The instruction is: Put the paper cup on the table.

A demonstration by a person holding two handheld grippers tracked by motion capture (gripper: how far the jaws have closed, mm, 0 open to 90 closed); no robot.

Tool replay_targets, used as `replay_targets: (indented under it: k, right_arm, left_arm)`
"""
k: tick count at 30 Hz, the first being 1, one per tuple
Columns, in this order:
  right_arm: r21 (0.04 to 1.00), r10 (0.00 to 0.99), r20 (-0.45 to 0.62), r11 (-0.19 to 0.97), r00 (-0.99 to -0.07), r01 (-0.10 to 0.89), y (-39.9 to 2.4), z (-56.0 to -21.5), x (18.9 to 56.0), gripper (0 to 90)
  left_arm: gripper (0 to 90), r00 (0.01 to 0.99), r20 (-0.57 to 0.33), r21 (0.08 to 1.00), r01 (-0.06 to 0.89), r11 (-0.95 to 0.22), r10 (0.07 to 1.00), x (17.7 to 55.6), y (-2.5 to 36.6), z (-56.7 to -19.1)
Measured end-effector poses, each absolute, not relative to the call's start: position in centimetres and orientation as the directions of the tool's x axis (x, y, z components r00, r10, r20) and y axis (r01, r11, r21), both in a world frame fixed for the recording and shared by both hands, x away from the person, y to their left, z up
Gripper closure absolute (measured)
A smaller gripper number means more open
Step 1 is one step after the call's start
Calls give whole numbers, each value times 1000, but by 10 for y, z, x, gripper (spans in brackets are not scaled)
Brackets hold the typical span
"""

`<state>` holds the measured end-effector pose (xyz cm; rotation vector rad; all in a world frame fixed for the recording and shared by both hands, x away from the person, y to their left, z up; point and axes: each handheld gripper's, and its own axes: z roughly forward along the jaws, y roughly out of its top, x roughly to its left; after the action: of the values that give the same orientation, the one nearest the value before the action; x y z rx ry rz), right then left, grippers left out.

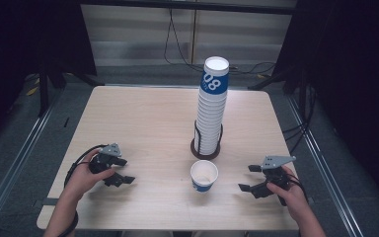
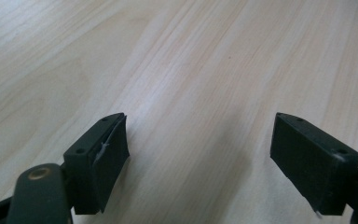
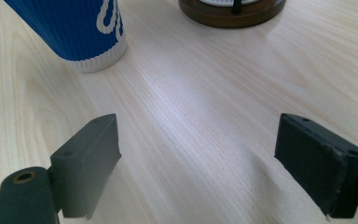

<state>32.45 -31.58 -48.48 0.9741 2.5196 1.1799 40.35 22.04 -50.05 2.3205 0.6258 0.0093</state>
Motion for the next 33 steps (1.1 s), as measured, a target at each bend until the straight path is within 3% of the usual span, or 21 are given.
replay_targets:
  k: [33]
  right_arm:
    - [711, 644, 4, 535, -765, 455, -321, -501, 325, 126]
  left_arm:
    - [148, 919, -62, 719, 312, -621, 390, 404, 235, -512]
